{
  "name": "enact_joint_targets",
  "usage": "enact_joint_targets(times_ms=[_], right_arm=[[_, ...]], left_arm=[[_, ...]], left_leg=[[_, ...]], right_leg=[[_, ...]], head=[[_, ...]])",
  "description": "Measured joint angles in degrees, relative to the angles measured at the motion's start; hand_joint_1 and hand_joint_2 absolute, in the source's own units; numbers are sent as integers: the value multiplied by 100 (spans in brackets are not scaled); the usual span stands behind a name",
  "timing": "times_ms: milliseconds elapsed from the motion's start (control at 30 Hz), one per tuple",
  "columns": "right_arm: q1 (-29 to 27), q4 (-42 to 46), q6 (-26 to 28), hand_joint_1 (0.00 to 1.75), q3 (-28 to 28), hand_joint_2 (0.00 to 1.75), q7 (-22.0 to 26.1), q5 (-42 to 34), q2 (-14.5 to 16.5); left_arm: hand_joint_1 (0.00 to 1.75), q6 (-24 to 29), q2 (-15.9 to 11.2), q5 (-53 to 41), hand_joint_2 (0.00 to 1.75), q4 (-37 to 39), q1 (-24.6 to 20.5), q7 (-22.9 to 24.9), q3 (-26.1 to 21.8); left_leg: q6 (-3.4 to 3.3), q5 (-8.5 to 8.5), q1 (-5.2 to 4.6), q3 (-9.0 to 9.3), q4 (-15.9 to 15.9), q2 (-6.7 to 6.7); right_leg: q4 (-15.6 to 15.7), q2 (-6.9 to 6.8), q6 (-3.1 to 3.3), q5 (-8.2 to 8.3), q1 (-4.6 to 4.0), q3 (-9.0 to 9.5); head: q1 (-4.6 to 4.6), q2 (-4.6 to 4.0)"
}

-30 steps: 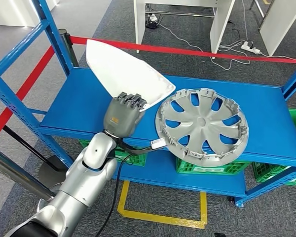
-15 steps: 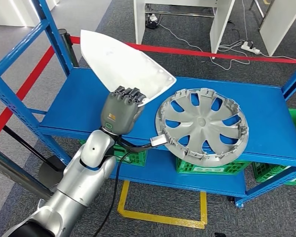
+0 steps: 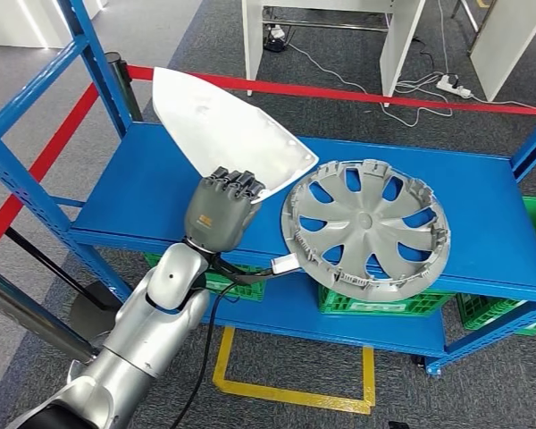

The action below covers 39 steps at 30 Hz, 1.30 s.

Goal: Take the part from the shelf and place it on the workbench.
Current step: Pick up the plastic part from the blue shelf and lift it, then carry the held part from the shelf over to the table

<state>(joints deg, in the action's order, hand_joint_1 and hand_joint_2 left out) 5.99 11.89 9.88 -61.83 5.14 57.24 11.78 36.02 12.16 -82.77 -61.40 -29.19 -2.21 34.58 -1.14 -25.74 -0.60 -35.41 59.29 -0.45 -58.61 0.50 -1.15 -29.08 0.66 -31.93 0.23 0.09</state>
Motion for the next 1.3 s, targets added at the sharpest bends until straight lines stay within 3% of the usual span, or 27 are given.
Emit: enact_joint_targets(times_ms=[800,933,1000,1033,1100,1133,1167,1200,1300], right_arm=[[-1,0,1,0,0,0,0,-2,0],[0,0,9,0,0,0,-2,-2,2],[1,0,20,0,0,0,-2,-1,1],[1,0,27,0,0,0,-2,1,0],[0,0,36,0,0,0,-7,7,1],[-1,0,39,0,0,0,-13,10,2],[-3,0,41,0,0,0,-21,14,3],[-3,0,45,0,0,0,-27,17,4],[23,-2,56,0,0,0,-38,16,13]], left_arm=[[175,0,-20,-59,175,7,20,36,0],[175,6,-32,-99,175,24,30,101,0],[175,16,-31,-108,175,32,28,119,0],[175,22,-30,-111,175,36,25,126,0],[175,33,-42,-117,175,51,36,148,-1],[175,35,-59,-120,175,62,53,162,-2],[175,35,-83,-122,175,78,73,175,-3],[175,35,-108,-122,175,93,89,183,-3],[175,36,-170,-123,175,130,99,191,-7]], left_leg=[[-1,-2,0,-2,2,0],[-133,25,-22,27,-64,2],[-191,135,4,110,-252,17],[-206,177,19,141,-334,25],[-223,200,19,140,-359,33],[-219,202,20,129,-357,34],[-211,205,23,122,-354,36],[-196,206,33,116,-348,36],[-84,185,68,70,-258,25]], right_leg=[[2,0,-1,1,2,1],[76,-1,-105,37,29,29],[-37,-3,-127,-81,3,-30],[-254,-3,-123,-233,-7,-129],[-931,-3,-130,-582,5,-438],[-1227,-5,-148,-676,21,-575],[-1354,-10,-171,-664,43,-637],[-1274,-18,-197,-544,69,-600],[-268,-42,-289,-38,144,-76]], head=[[0,0],[-4,0],[2,0],[10,0],[18,0],[22,0],[20,0],[20,0],[35,0]])
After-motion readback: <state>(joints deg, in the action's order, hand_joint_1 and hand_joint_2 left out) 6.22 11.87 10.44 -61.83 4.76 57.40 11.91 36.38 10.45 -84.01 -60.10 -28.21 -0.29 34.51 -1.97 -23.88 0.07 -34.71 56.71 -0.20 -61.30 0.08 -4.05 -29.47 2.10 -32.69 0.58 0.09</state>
